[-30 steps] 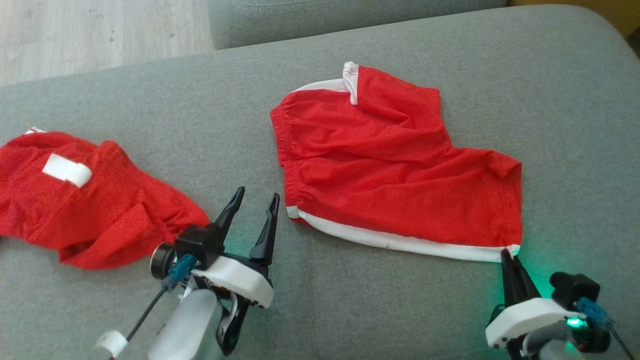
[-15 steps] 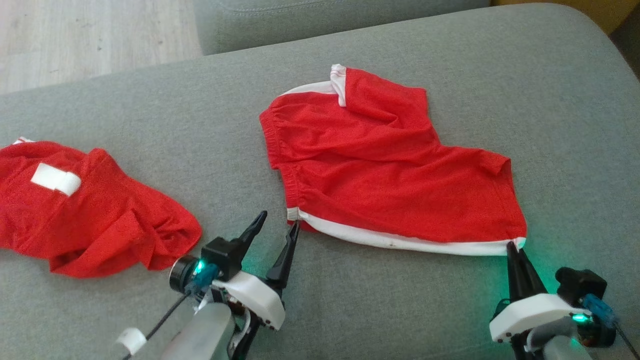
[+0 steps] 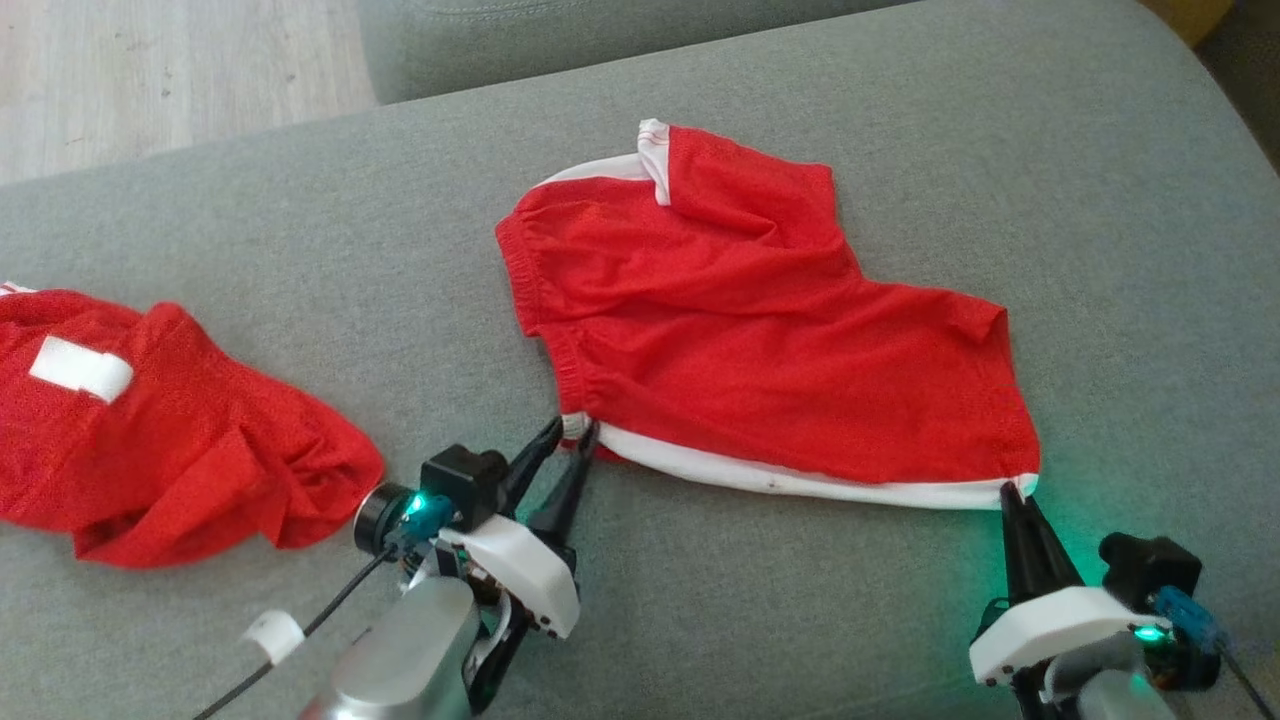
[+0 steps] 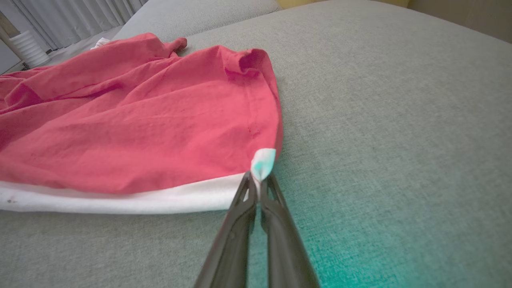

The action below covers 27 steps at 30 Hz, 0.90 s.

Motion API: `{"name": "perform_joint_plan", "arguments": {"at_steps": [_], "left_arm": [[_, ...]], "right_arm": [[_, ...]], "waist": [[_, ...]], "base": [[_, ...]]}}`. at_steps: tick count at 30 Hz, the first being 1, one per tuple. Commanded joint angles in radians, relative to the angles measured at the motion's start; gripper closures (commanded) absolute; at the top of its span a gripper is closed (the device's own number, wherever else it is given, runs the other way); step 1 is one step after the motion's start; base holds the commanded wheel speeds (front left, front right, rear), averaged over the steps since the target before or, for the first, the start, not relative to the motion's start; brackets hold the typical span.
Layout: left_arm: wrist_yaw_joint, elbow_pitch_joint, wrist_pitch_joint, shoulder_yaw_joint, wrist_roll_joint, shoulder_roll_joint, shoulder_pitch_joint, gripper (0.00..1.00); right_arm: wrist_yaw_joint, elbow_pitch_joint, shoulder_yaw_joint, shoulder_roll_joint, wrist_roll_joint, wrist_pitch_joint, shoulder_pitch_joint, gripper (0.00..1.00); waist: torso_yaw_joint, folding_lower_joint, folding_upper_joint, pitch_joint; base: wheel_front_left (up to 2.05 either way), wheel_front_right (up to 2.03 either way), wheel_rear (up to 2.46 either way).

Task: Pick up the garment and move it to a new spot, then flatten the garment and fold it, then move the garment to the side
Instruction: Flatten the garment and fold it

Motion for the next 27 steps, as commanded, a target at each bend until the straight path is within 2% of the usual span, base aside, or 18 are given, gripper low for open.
{"name": "perform_joint_plan", "arguments": {"at_steps": [1, 2, 10, 18, 23, 27], "left_arm": [[0.002, -0.015, -0.007, 0.010, -0.013, 0.021, -0.050, 0.84], [0.002, -0.014, -0.007, 0.001, -0.020, 0.023, -0.054, 1.00], [0.002, -0.047, -0.014, -0.007, -0.050, 0.054, -0.067, 1.00], [0.004, -0.187, -0.015, 0.084, -0.016, 0.086, -0.073, 1.00], [0.003, -0.276, -0.015, 0.112, 0.024, 0.127, -0.122, 1.00], [0.002, -0.316, -0.006, 0.138, -0.005, 0.154, -0.199, 1.00]], "right_arm": [[-0.001, -0.031, 0.027, -0.006, 0.004, -0.011, -0.032, 1.00], [-0.001, -0.031, 0.029, -0.006, 0.004, -0.011, -0.032, 1.00], [-0.001, -0.096, 0.023, -0.006, -0.003, -0.011, -0.040, 1.00], [-0.001, -0.249, 0.037, -0.022, -0.005, -0.011, -0.083, 1.00], [-0.001, -0.384, 0.078, -0.089, 0.008, 0.026, -0.177, 1.00], [-0.001, -0.470, 0.109, -0.151, 0.034, 0.094, -0.294, 1.00]], "waist": [[-0.001, 0.0000, 0.0000, 0.001], [-0.002, 0.0000, 0.0000, 0.002], [0.014, 0.0000, 0.0000, -0.002], [0.032, 0.0000, 0.0000, -0.032], [0.045, 0.0000, 0.0000, -0.070], [0.053, 0.0000, 0.0000, -0.102]], "base": [[0.00, 0.00, 0.00], [0.00, 0.00, 0.00], [0.00, 0.00, 0.00], [0.00, 0.00, 0.00], [0.00, 0.00, 0.00], [0.00, 0.00, 0.00]]}}
